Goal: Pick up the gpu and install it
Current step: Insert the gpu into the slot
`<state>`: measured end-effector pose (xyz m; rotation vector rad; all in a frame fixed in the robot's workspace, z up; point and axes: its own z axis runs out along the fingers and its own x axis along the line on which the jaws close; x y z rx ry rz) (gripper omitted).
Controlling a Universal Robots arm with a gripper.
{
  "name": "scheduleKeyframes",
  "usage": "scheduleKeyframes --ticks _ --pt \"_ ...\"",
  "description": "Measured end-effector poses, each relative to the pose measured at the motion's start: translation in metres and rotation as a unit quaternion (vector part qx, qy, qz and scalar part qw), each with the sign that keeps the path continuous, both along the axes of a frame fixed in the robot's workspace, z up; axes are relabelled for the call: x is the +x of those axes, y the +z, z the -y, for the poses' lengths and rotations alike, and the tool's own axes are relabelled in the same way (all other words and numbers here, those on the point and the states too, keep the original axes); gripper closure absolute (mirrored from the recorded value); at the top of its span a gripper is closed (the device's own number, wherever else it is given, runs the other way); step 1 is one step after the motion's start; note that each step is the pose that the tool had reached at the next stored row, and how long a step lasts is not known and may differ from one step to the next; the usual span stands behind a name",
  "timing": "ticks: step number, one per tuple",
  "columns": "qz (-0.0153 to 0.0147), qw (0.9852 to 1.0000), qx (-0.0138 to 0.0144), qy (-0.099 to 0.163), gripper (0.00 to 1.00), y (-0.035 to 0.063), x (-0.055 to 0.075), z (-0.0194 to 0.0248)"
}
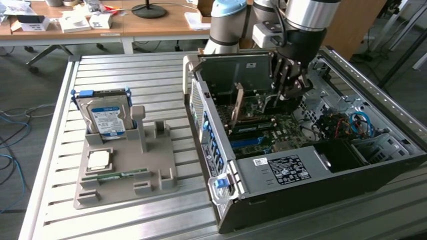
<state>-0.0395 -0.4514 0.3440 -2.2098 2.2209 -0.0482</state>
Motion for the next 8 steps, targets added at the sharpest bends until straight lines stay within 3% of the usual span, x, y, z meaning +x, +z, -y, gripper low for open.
scheduleKeyframes --ticks 8 --pt "-0.0004 1.0000 -0.0001 0.000 0.74 -0.0141 -0.004 0.0000"
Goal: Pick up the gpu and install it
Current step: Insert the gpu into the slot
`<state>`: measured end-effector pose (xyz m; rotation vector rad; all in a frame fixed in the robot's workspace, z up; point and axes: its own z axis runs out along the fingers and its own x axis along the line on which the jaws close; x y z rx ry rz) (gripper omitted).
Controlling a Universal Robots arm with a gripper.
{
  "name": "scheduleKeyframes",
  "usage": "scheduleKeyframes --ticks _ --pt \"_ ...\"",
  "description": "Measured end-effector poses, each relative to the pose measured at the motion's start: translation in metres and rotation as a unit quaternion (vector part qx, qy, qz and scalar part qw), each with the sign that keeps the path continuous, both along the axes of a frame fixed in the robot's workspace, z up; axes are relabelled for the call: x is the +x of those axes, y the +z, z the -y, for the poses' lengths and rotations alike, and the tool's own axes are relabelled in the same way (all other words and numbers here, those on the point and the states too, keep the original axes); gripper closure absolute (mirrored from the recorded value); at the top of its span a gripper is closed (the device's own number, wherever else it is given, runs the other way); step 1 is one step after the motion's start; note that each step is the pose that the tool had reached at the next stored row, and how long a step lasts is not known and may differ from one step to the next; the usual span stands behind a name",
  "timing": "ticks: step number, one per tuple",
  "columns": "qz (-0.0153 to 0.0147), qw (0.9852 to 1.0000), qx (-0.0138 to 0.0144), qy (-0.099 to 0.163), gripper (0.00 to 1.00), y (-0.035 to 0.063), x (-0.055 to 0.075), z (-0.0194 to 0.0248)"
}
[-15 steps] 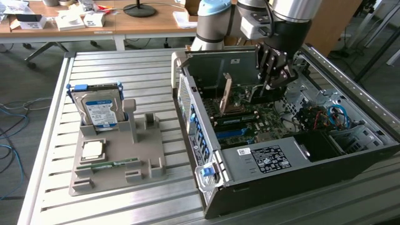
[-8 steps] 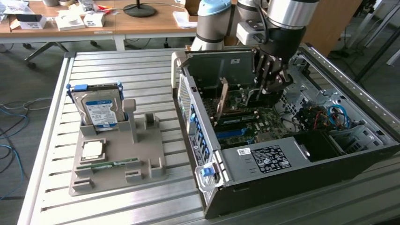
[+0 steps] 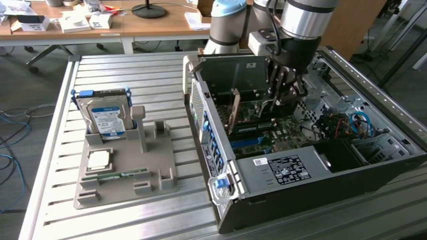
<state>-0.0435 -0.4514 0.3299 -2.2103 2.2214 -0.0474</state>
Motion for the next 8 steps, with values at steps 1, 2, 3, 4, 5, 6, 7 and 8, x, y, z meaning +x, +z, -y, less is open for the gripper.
scheduleKeyframes --ticks 1,2,3,4,5,6,7,8 --pt "-0.0001 1.0000 0.0000 0.000 0.74 -0.0019 -0.001 0.0000" --pt "-0.0003 1.0000 0.0000 0.000 0.74 -0.0037 -0.001 0.0000" --pt "-0.0003 1.0000 0.0001 0.000 0.74 -0.0056 -0.002 0.0000" --pt "-0.0004 1.0000 0.0001 0.000 0.74 -0.0074 -0.003 0.0000" --pt "-0.0006 1.0000 0.0000 0.000 0.74 -0.0092 -0.003 0.0000" --pt "-0.0008 1.0000 0.0000 0.000 0.74 -0.0110 -0.004 0.0000" --pt "-0.0010 1.0000 0.0001 0.000 0.74 -0.0128 -0.004 0.0000" --pt "-0.0013 1.0000 0.0000 0.000 0.74 -0.0147 -0.004 0.0000"
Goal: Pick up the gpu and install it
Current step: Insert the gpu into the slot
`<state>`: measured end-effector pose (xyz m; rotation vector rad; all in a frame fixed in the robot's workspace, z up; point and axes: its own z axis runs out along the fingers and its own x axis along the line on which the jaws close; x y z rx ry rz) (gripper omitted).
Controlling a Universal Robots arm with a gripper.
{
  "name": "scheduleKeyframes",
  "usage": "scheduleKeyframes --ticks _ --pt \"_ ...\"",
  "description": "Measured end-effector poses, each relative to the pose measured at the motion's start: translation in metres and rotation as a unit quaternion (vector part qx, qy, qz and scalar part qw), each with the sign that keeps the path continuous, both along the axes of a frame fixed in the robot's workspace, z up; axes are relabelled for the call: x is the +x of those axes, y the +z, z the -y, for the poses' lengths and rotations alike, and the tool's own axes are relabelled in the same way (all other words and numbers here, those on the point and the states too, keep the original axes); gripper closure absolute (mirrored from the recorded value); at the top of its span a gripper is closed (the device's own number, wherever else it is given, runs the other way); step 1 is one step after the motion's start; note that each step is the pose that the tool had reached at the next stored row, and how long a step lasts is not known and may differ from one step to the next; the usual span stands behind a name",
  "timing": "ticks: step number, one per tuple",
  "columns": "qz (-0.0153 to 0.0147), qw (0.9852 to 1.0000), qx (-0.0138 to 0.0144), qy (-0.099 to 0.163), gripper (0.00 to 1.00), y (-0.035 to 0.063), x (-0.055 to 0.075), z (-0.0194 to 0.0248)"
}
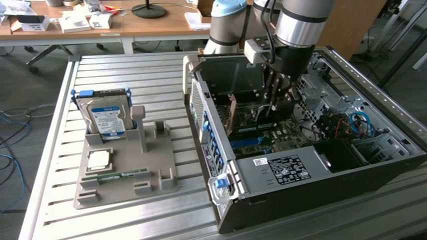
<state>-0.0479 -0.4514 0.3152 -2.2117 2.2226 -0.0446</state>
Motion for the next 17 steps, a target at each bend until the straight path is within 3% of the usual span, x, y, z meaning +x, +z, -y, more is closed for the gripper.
scheduleKeyframes --ticks 6,9,14,17 --pt "-0.0001 1.0000 -0.0001 0.000 0.74 -0.0015 -0.0001 0.0000" --pt "0.0019 1.0000 0.0001 0.000 0.74 -0.0041 -0.0020 0.0000" --pt "0.0018 1.0000 0.0000 0.000 0.74 -0.0079 -0.0029 0.0000" --pt "0.0023 1.0000 0.0052 0.000 0.74 -0.0087 -0.0030 0.0000"
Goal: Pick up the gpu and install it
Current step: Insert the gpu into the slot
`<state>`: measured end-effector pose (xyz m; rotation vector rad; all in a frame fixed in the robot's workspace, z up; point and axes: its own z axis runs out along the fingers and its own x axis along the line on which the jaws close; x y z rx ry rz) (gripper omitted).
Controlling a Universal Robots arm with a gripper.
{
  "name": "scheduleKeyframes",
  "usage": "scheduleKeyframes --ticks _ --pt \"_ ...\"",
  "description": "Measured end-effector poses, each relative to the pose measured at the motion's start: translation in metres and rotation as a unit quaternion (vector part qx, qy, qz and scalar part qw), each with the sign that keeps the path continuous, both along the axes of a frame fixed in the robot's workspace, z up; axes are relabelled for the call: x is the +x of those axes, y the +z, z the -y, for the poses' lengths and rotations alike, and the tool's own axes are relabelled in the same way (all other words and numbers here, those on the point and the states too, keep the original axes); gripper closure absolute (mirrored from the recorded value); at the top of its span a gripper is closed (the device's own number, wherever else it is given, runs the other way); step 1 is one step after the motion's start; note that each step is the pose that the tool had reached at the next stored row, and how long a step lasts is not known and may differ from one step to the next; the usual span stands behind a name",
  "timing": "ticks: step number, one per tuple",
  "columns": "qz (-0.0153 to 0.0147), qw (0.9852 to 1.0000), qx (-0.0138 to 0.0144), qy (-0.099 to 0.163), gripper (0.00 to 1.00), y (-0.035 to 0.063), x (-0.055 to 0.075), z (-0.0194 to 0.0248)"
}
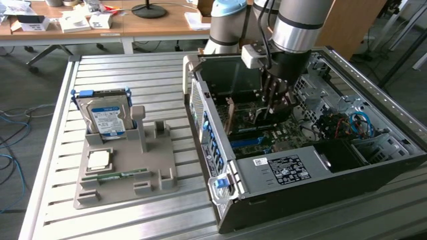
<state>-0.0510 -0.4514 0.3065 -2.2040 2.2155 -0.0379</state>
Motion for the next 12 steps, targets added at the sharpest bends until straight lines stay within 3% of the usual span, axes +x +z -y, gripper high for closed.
scheduleKeyframes --ticks 3,12 --pt "0.0000 1.0000 0.0013 0.000 0.74 -0.0001 0.0001 0.0001" --pt "-0.0022 1.0000 0.0012 0.000 0.74 -0.0007 0.0001 0.0015"
